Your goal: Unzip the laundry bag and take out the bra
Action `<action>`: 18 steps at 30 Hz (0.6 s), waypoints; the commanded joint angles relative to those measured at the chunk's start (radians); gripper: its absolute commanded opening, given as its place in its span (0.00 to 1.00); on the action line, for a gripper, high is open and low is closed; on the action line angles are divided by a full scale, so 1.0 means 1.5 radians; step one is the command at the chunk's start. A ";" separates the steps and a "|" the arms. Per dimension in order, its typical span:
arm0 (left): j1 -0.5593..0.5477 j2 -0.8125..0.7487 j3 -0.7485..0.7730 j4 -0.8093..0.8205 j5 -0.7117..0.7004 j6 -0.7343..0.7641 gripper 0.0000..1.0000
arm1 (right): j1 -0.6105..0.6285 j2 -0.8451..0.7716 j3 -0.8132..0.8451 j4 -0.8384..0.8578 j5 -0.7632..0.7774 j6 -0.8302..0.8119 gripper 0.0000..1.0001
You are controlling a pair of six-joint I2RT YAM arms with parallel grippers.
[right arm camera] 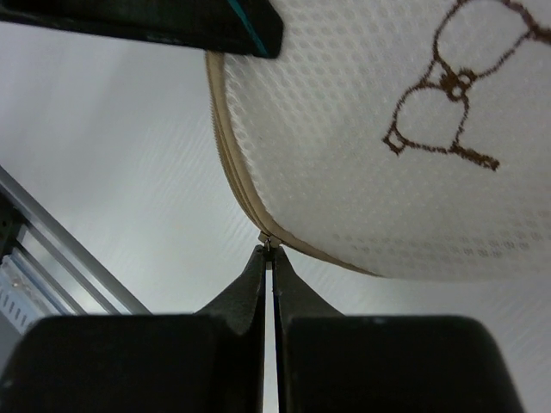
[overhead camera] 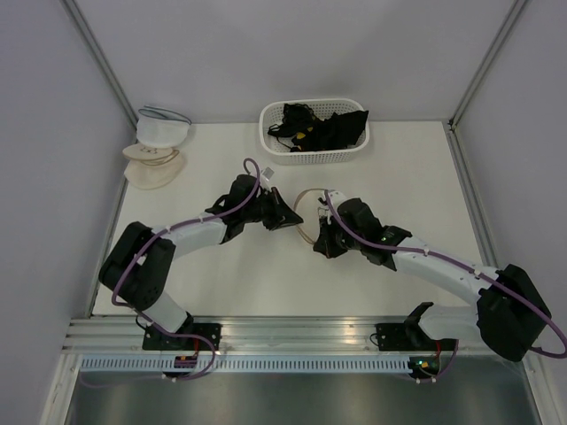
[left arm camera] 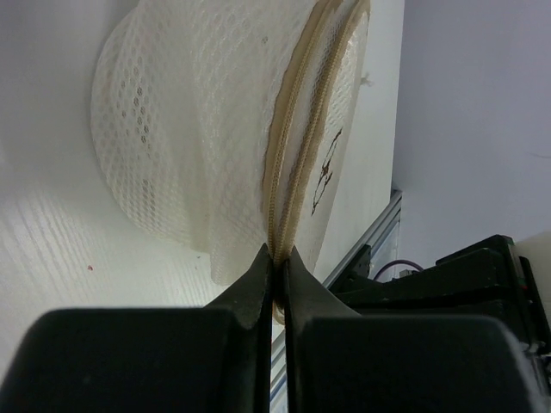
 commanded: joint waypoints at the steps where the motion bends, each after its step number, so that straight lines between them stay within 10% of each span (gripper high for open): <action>1: 0.019 -0.003 0.026 0.004 0.012 0.027 0.02 | -0.001 0.003 0.018 -0.079 0.059 -0.013 0.00; 18: 0.045 0.014 0.062 -0.054 0.086 0.091 0.02 | -0.044 0.135 0.097 -0.132 0.550 0.102 0.00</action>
